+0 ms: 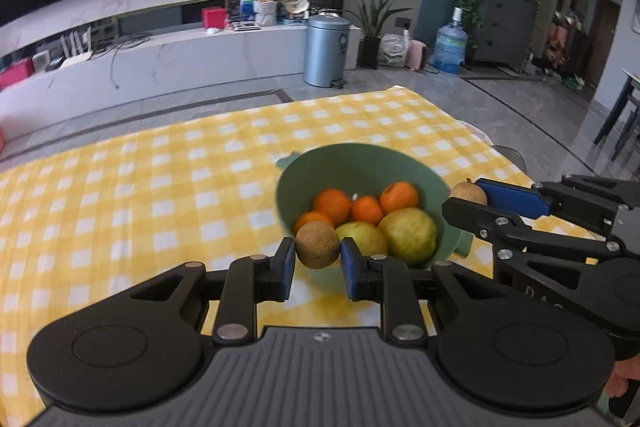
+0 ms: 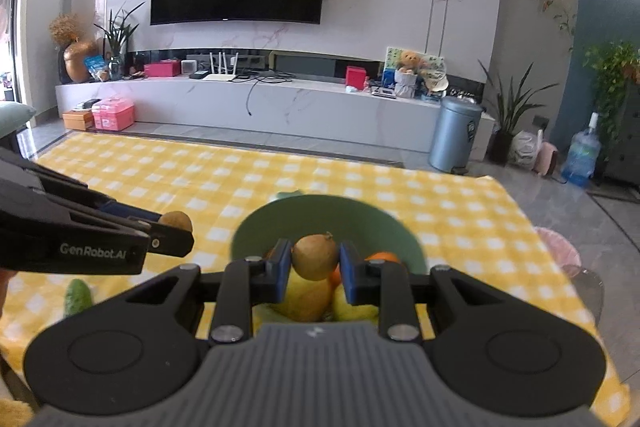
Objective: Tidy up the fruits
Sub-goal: 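Carry both held longans over the green colander, then release both longans into the colander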
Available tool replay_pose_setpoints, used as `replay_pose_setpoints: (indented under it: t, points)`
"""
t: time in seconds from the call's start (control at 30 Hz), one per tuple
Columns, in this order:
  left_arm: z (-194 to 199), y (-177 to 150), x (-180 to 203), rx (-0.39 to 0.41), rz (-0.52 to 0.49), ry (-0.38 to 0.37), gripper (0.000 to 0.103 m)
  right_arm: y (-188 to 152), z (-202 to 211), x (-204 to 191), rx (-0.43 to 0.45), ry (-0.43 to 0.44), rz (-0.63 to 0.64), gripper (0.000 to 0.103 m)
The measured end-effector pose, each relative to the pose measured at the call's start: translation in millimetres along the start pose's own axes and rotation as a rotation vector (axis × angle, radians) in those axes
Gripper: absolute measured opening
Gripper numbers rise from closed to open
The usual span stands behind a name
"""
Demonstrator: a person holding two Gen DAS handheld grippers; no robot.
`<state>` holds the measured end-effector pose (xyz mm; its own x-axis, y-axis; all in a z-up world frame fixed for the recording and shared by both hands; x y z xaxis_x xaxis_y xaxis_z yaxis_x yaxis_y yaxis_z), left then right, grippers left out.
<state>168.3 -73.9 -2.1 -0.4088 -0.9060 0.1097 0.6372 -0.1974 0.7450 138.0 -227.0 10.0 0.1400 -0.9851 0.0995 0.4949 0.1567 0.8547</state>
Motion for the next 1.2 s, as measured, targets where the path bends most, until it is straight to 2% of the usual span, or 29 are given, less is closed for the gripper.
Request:
replay_pose_setpoints:
  t: [0.2, 0.43, 0.93, 1.2]
  points:
    - [-29, 18, 11, -0.029, -0.031, -0.015, 0.027, 9, -21, 22, -0.02, -0.035, 0.027, 0.022]
    - [-69, 23, 18, -0.081, -0.075, -0.032, 0.027, 5, -63, 45, -0.095, -0.038, 0.008, 0.022]
    - [-124, 13, 13, -0.19, -0.06, -0.047, 0.027, -11, -125, 49, -0.184, -0.025, 0.03, 0.022]
    - [-135, 14, 10, -0.189, -0.043, -0.054, 0.027, -19, -138, 45, -0.206, -0.015, 0.033, 0.022]
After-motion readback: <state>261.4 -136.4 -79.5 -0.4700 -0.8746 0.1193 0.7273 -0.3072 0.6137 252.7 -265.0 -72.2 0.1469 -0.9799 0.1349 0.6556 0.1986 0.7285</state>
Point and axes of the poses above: each gripper's, at about its wrist camera, not at the fingertips, and z roughly against the way its jaws point, x to its right, y to its top, the point moved 4 cm from there along -z, roughly the way its jaws point, and after that the axes turned 3 degrees about -y, right-handed, at the moved point
